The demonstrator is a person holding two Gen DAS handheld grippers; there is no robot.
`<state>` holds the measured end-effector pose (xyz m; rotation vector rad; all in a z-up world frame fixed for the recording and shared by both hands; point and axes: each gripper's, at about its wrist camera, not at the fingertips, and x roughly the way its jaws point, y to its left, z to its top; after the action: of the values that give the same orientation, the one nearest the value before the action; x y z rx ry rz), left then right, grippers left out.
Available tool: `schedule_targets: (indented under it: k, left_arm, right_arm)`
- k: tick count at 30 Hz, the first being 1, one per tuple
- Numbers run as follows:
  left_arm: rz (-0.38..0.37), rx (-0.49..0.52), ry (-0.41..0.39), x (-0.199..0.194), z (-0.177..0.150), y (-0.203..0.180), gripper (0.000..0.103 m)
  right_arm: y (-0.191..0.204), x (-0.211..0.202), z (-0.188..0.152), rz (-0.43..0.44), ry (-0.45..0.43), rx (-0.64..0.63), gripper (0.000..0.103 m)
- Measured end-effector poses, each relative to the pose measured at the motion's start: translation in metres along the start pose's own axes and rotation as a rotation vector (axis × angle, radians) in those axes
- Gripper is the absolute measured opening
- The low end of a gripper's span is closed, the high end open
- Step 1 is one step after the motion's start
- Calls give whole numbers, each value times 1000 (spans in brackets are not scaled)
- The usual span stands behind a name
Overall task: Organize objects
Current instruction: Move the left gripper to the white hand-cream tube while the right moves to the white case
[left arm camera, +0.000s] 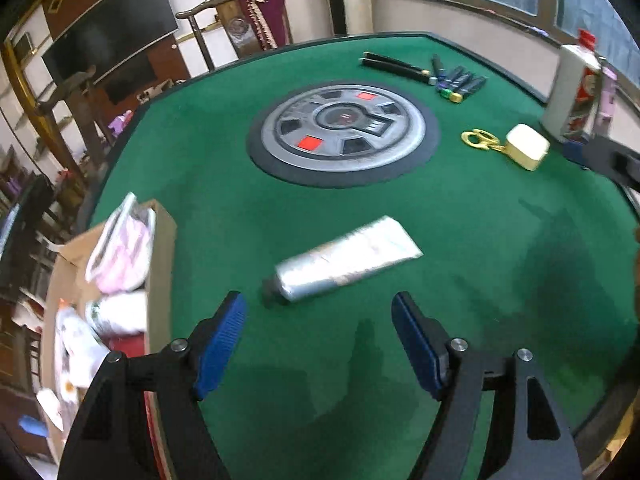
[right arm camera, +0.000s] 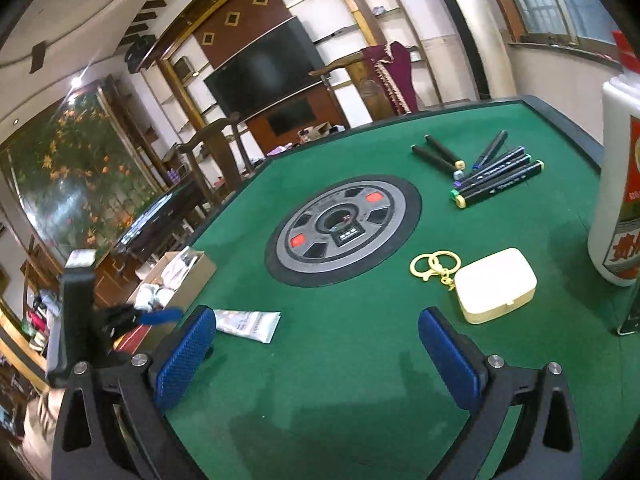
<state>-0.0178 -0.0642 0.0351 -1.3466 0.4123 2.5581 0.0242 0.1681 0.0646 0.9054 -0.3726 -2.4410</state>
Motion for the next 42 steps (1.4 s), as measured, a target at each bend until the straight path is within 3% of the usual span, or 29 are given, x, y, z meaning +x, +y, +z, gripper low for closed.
schedule_targets:
  k: [17, 22, 29, 32, 34, 37, 39, 41, 42]
  left_arm:
    - [-27, 82, 14, 32, 21, -4, 74]
    - [-66, 115, 46, 47, 26, -9, 75]
    - [-139, 60, 65, 51, 19, -6, 76]
    - [-148, 70, 48, 43, 12, -11, 66]
    - [-172, 62, 56, 40, 10, -14, 50]
    - [-163, 77, 62, 34, 7, -23, 45]
    - [-139, 80, 59, 33, 7, -26, 49]
    - [-117, 61, 56, 35, 8, -23, 64]
    - [-105, 43, 55, 37, 8, -19, 79]
  right_arm:
    - [-13, 1, 0, -9, 3, 63, 103]
    - [-15, 2, 0, -17, 9, 69, 103]
    - [-18, 0, -1, -22, 8, 79, 103]
    - [-18, 0, -1, -24, 8, 78, 103]
    - [-19, -1, -1, -27, 10, 81, 103]
    - [-22, -2, 0, -31, 7, 93, 103]
    - [-24, -2, 1, -31, 9, 103, 103]
    - [-25, -2, 1, -29, 12, 110, 103]
    - [-26, -2, 1, -31, 11, 111, 103]
